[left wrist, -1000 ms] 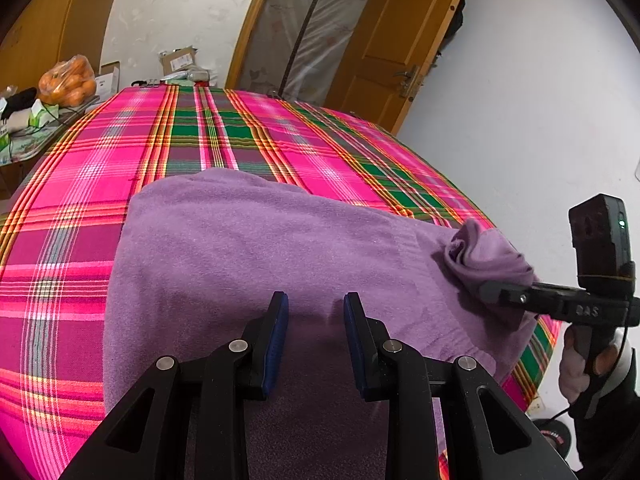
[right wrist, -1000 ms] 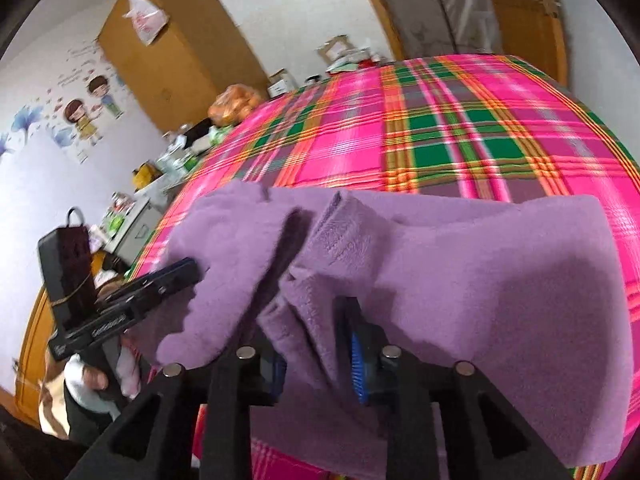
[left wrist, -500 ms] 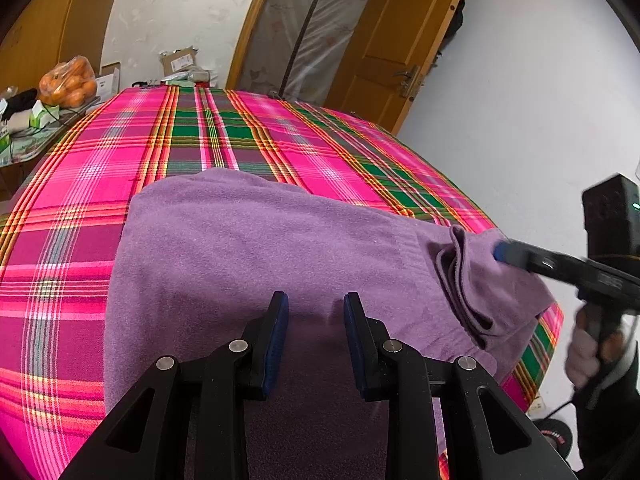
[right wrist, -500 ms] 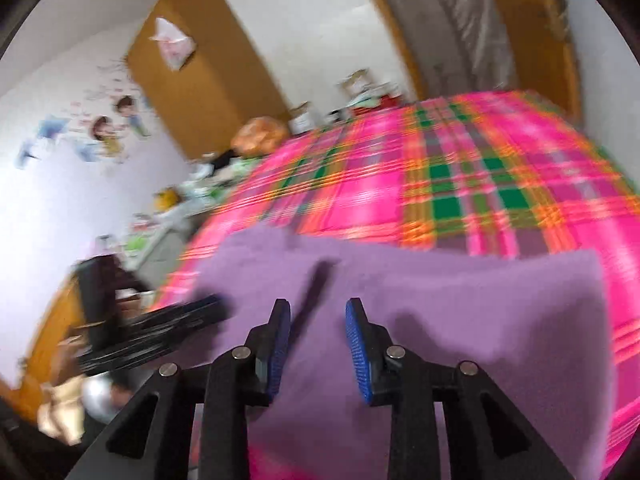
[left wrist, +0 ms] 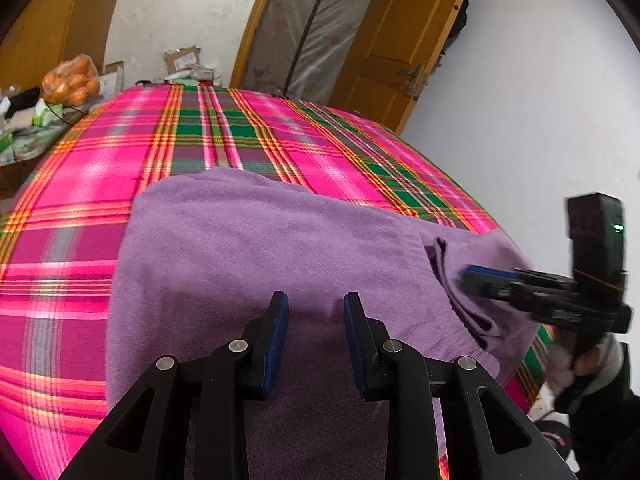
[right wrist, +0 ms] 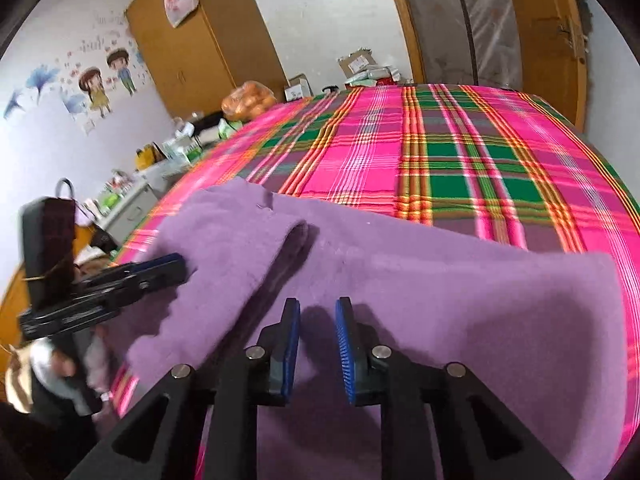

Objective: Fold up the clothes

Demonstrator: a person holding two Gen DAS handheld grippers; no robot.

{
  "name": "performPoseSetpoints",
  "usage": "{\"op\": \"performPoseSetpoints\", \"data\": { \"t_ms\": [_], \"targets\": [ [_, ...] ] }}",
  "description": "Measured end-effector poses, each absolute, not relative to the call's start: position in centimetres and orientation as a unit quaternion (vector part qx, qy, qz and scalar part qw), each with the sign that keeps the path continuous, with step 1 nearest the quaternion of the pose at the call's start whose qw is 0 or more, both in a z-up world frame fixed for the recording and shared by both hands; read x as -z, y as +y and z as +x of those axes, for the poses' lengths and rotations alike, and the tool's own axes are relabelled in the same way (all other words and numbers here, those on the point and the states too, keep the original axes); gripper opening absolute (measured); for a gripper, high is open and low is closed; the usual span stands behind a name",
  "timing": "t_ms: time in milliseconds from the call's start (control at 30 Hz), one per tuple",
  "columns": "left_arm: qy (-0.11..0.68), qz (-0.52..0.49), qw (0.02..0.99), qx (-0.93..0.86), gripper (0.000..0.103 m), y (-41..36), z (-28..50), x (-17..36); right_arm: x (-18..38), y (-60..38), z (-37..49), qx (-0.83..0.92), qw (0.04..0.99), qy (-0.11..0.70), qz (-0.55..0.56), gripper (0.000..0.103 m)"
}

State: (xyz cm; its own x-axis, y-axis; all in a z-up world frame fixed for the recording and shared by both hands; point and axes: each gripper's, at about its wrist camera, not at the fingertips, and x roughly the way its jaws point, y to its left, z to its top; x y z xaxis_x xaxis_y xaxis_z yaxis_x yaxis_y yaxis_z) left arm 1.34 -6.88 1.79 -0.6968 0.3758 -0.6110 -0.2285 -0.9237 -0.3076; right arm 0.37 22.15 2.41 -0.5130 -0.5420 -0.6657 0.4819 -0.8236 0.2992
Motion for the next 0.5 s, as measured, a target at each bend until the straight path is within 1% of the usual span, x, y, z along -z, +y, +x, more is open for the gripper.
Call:
{"op": "performPoseSetpoints", "data": {
  "t_ms": [67,167,267,400,467,500],
  "targets": [
    [-0.088,-0.350,0.168,-0.917,0.030,-6.0,1.5,-2.3,-3.5,25.0,1.3,0.883,0.275,-0.052,0.378,0.020],
    [-0.085,-0.341,0.212,-0.912,0.030,-3.8,1.6,-3.6,-4.9,30.1,2.7,0.906,0.224,-0.079,0.351,0.020],
    [-0.074,-0.332,0.259,-0.904,0.030,-0.5,1.1,-4.9,-5.2,33.9,2.5,0.914,0.182,-0.108,0.347,0.020],
    [-0.055,-0.343,0.308,-0.886,0.030,4.0,0.0,-5.1,-3.2,36.3,2.6,0.902,0.153,-0.118,0.385,0.020],
    [-0.039,-0.364,0.320,-0.874,0.030,6.0,-0.4,-4.1,-2.1,36.7,2.8,0.897,0.153,-0.118,0.396,0.014],
    [-0.032,-0.377,0.322,-0.868,0.030,6.6,-0.5,-3.5,-1.8,37.0,3.0,0.897,0.156,-0.119,0.396,0.014]
  ]
}}
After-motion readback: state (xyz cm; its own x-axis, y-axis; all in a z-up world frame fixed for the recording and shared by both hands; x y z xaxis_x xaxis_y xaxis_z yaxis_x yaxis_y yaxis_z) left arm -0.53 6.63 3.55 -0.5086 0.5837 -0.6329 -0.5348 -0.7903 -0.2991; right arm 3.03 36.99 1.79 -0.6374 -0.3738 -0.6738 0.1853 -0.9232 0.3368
